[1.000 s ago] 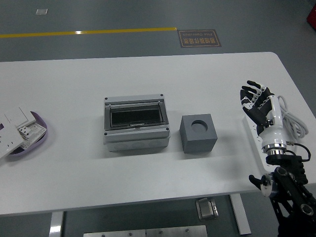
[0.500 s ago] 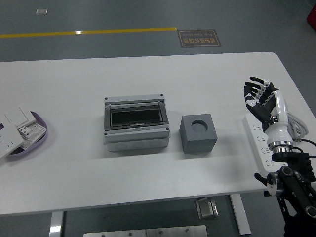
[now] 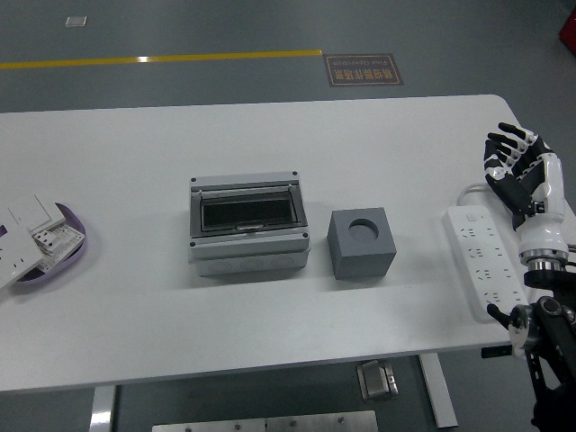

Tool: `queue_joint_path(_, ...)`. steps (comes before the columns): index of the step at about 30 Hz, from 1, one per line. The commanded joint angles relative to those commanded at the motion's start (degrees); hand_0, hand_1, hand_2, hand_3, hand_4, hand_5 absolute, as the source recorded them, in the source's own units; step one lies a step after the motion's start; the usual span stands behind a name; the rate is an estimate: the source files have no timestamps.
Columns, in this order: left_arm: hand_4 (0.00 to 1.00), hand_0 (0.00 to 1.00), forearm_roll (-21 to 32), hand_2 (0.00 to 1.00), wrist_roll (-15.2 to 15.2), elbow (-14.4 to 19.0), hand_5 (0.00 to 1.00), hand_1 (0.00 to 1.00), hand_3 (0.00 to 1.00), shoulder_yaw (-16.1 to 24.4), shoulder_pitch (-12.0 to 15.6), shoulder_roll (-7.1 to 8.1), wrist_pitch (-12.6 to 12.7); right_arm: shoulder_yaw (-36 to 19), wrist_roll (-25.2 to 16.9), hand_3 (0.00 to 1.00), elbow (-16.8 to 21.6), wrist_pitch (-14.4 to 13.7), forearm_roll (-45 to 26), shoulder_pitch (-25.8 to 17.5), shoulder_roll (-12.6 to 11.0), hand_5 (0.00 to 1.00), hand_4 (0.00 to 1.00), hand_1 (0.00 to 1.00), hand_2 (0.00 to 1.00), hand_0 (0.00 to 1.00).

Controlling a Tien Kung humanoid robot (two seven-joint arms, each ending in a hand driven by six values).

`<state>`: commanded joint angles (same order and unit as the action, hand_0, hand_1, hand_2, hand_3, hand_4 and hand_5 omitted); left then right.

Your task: Pick up the cylinder from the cube,place it in the box,flap close box

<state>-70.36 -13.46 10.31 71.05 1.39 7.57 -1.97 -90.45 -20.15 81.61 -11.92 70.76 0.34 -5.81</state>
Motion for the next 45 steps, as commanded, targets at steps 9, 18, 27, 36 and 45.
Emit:
queue_joint_path(9,0.67,0.6,-0.81,0.558,-0.11,0.0,0.273,0.58,0.601,0.84,-0.38,-0.44,-0.16,-0.81,-0.04,0.669,0.1,-0.07,0.33,-0.22,0.3,0.037,0.596,0.652,0.632,0.683)
queue_joint_path(18,0.67,0.6,-0.81,0.558,-0.19,0.0,0.269,0.58,0.602,0.91,-0.57,-0.76,-0.14,-0.66,-0.14,0.666,-0.03,-0.25,0.17,-0.22,0.19,0.036,0.595,0.646,0.628,0.686)
queue_joint_path(27,0.668,0.6,-0.83,0.558,-0.21,0.0,0.269,0.581,0.601,0.95,-0.41,-0.88,-0.03,-0.67,0.13,0.664,0.26,-0.31,0.59,-0.19,-0.15,0.042,0.591,0.646,0.626,0.686)
queue_joint_path(36,0.668,0.6,-1.04,0.558,-0.16,0.0,0.267,0.582,0.601,0.1,-0.63,-0.78,-0.4,-1.0,0.4,0.664,0.03,-0.29,0.73,-0.12,-0.46,0.044,0.591,0.645,0.625,0.686)
queue_joint_path(45,0.668,0.6,-3.45,0.558,-0.68,0.0,0.265,0.582,0.6,-0.43,-0.68,0.12,-0.9,-0.94,0.3,0.66,-0.76,-0.39,0.2,0.29,-0.61,0.049,0.591,0.634,0.616,0.678)
